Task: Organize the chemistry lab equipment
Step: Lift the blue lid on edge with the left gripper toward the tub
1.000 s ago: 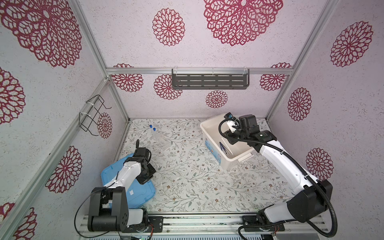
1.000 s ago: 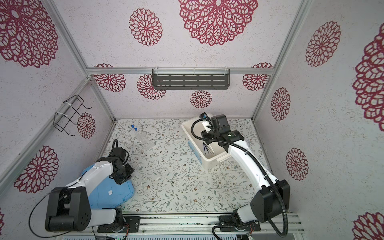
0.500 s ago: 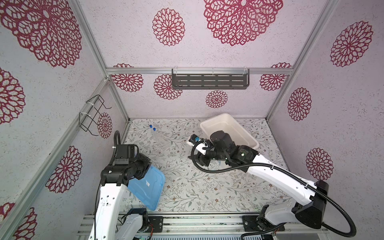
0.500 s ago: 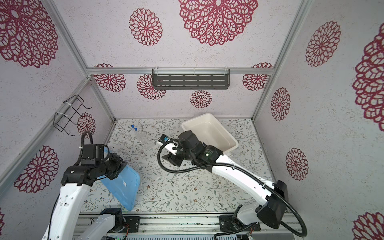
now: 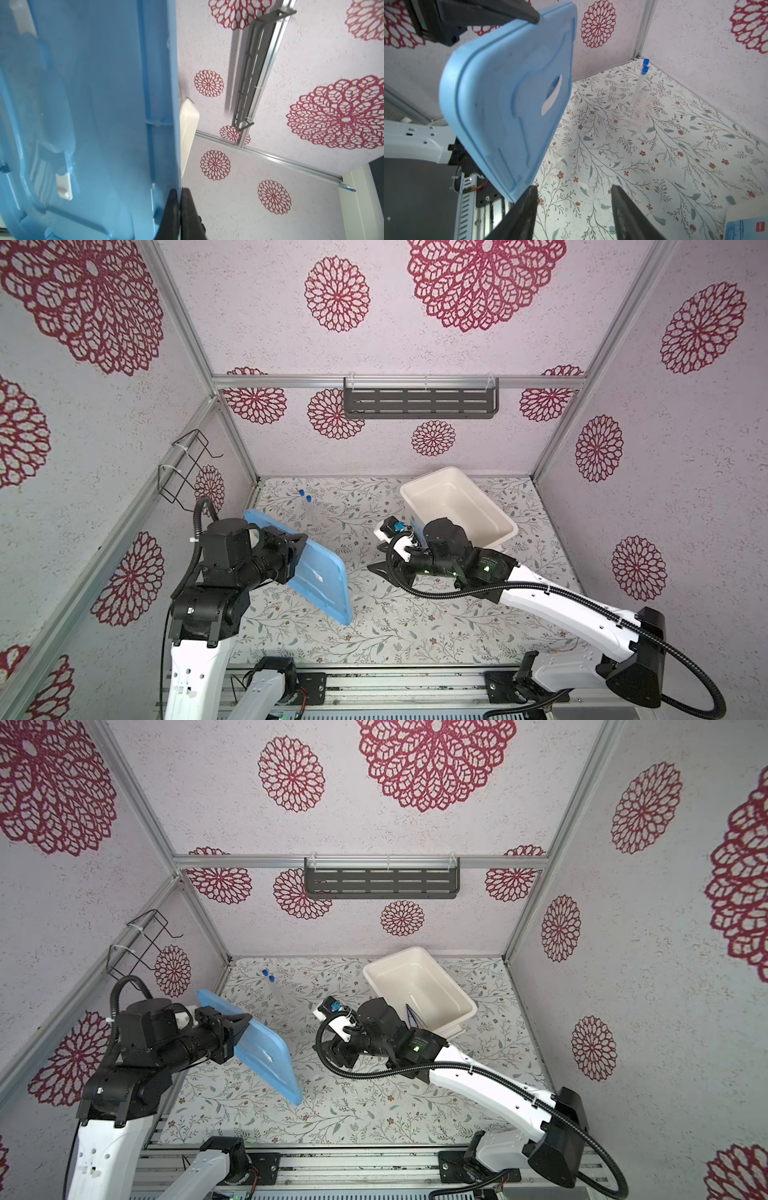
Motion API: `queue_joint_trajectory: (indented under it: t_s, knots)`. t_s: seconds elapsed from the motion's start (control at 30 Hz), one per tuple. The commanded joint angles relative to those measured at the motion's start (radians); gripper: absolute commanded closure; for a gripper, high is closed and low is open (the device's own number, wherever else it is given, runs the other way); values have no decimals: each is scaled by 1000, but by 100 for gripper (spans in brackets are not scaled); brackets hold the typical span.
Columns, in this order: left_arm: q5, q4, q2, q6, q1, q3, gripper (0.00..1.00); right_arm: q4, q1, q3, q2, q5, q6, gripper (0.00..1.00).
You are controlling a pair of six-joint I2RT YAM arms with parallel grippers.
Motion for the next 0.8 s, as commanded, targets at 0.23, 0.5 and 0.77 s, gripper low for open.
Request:
queue_joint_trajectory:
  t_s: [0.23,0.5,0.77]
  knots:
    - [-83,334,168,-96,-218,97,100,228,-28,-246,-318,-235,2,29]
    - [-116,408,318,-99,-332,214,100,183,123,-266,-351,334,-9,29]
    - [-107,569,466,-148,-439,277,100,296,153,-254,-281,575,-41,53]
